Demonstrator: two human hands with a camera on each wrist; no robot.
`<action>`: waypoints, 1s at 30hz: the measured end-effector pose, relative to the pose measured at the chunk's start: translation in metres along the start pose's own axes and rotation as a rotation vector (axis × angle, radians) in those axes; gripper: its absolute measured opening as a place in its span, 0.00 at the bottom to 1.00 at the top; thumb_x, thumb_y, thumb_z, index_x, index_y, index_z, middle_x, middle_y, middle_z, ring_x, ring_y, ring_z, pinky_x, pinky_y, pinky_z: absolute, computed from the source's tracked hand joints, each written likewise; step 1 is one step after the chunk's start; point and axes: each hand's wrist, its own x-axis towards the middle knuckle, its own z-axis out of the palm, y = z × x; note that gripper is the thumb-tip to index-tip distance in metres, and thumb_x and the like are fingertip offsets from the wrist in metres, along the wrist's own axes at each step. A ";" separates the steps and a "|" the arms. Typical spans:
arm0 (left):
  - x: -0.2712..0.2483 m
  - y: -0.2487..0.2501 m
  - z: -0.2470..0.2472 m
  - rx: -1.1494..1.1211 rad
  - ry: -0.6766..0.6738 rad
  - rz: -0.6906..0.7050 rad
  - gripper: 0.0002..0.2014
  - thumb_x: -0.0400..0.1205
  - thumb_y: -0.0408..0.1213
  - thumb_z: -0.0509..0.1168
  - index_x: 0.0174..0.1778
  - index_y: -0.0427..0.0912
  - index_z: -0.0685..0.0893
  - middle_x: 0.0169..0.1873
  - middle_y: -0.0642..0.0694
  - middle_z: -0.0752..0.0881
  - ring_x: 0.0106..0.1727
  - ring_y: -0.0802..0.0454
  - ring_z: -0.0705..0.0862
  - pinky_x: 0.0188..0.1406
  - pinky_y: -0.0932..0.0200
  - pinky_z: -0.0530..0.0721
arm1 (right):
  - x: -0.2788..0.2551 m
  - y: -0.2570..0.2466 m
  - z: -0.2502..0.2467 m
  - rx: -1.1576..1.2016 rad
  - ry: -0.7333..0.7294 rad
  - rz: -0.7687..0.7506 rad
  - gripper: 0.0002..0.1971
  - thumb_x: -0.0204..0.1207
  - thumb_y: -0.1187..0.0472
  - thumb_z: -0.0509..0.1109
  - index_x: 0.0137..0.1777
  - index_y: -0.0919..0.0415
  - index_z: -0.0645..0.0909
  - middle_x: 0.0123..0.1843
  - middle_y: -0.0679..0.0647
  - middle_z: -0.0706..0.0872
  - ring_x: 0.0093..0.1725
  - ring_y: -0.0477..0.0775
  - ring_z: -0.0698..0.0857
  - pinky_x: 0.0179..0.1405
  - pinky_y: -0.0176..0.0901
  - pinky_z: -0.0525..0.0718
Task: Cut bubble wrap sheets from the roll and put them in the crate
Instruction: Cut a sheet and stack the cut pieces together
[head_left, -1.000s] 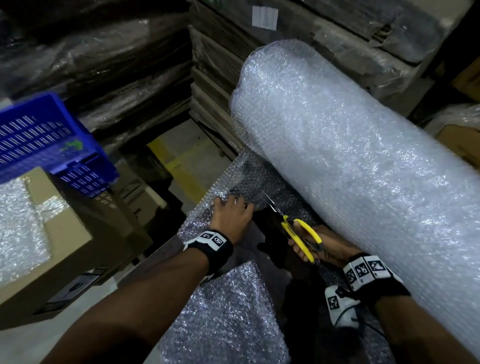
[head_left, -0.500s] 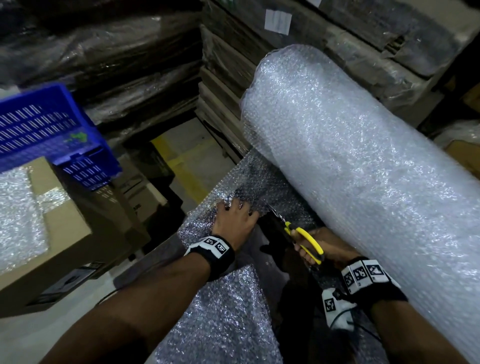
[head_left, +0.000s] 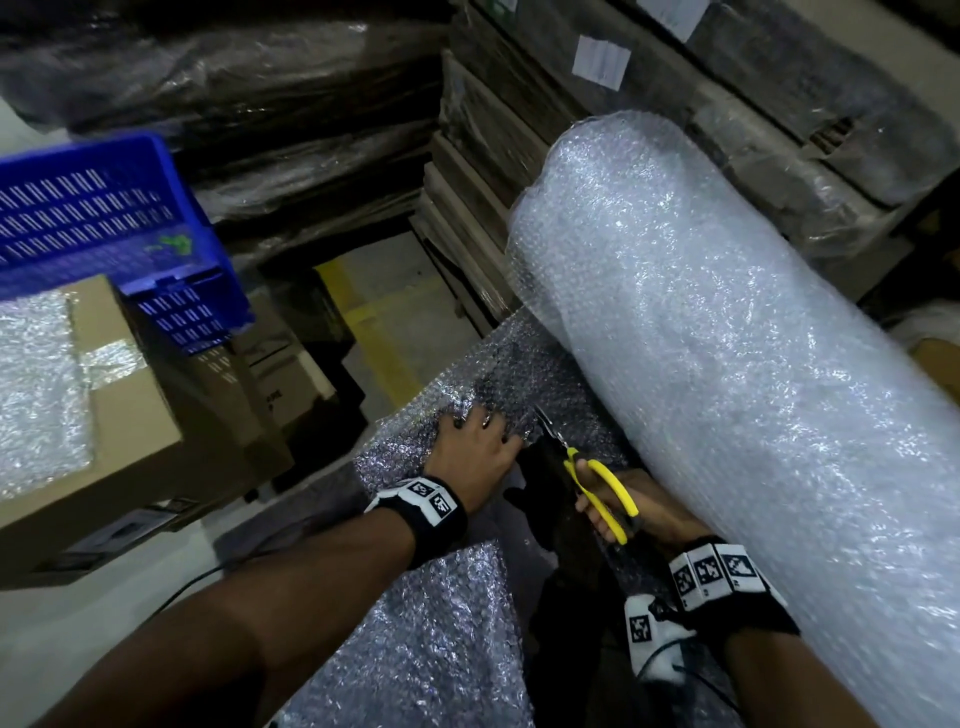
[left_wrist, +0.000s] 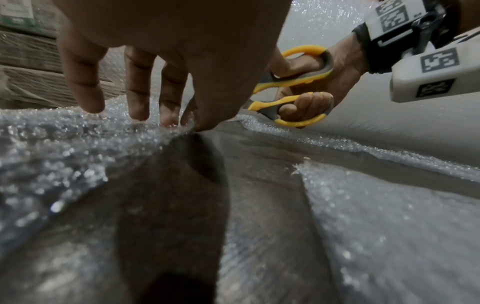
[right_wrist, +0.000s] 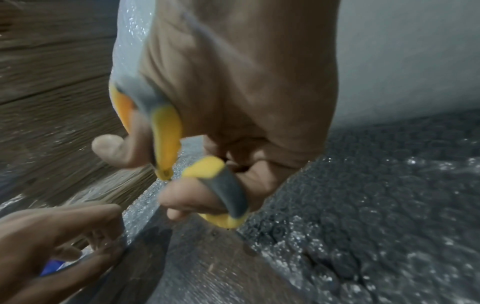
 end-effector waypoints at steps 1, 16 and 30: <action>0.000 0.000 0.000 0.004 0.004 0.000 0.17 0.86 0.43 0.59 0.71 0.45 0.74 0.69 0.38 0.78 0.71 0.34 0.74 0.60 0.33 0.78 | 0.001 0.000 0.000 0.002 0.015 -0.022 0.25 0.81 0.45 0.68 0.41 0.72 0.83 0.26 0.59 0.78 0.16 0.48 0.77 0.16 0.34 0.75; 0.000 0.000 0.007 0.012 0.209 0.021 0.14 0.71 0.45 0.78 0.49 0.45 0.87 0.45 0.41 0.87 0.53 0.38 0.84 0.48 0.35 0.83 | 0.007 -0.010 0.003 -0.056 -0.001 -0.032 0.31 0.72 0.35 0.69 0.36 0.68 0.81 0.24 0.58 0.78 0.16 0.51 0.77 0.16 0.35 0.75; 0.000 0.000 0.017 0.004 0.235 0.028 0.15 0.72 0.46 0.78 0.48 0.43 0.86 0.46 0.39 0.86 0.53 0.37 0.83 0.45 0.36 0.84 | 0.012 -0.016 0.007 -0.051 -0.015 0.009 0.30 0.79 0.38 0.66 0.36 0.68 0.81 0.24 0.57 0.77 0.15 0.49 0.76 0.16 0.34 0.75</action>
